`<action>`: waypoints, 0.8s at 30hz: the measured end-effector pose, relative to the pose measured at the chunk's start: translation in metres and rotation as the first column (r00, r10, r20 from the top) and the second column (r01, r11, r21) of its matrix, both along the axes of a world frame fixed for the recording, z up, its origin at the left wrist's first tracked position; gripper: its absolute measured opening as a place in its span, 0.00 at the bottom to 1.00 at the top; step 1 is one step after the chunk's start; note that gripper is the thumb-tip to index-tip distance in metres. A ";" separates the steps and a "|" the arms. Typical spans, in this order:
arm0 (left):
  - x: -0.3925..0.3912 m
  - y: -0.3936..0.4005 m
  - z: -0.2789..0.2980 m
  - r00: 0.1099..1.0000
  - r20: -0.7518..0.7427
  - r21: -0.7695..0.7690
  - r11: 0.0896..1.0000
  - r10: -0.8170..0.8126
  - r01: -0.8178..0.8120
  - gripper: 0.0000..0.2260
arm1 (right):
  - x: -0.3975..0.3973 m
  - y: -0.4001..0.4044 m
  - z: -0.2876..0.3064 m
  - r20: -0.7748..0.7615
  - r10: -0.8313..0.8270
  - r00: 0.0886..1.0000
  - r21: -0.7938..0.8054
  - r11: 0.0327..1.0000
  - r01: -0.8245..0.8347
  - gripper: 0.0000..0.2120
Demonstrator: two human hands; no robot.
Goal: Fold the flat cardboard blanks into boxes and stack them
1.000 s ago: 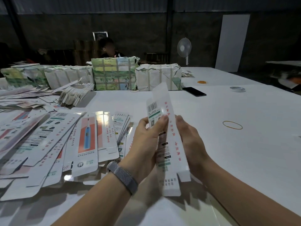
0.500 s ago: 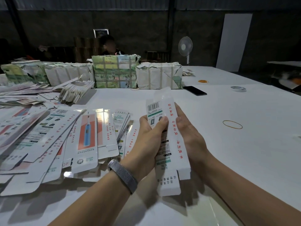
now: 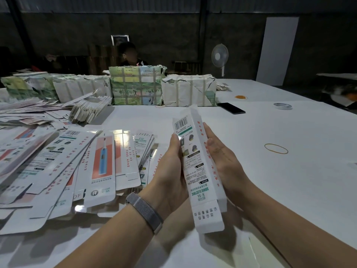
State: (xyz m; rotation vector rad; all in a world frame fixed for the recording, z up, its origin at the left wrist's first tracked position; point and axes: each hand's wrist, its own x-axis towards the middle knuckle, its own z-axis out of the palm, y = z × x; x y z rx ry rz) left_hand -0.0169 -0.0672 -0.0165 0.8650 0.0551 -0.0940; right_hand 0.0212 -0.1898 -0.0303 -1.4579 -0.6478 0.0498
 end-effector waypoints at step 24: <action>0.004 0.009 0.006 1.000 0.021 0.055 0.998 -0.003 0.002 0.18 | 0.009 -0.001 -0.001 0.083 -0.092 0.992 0.038 0.995 0.089 0.16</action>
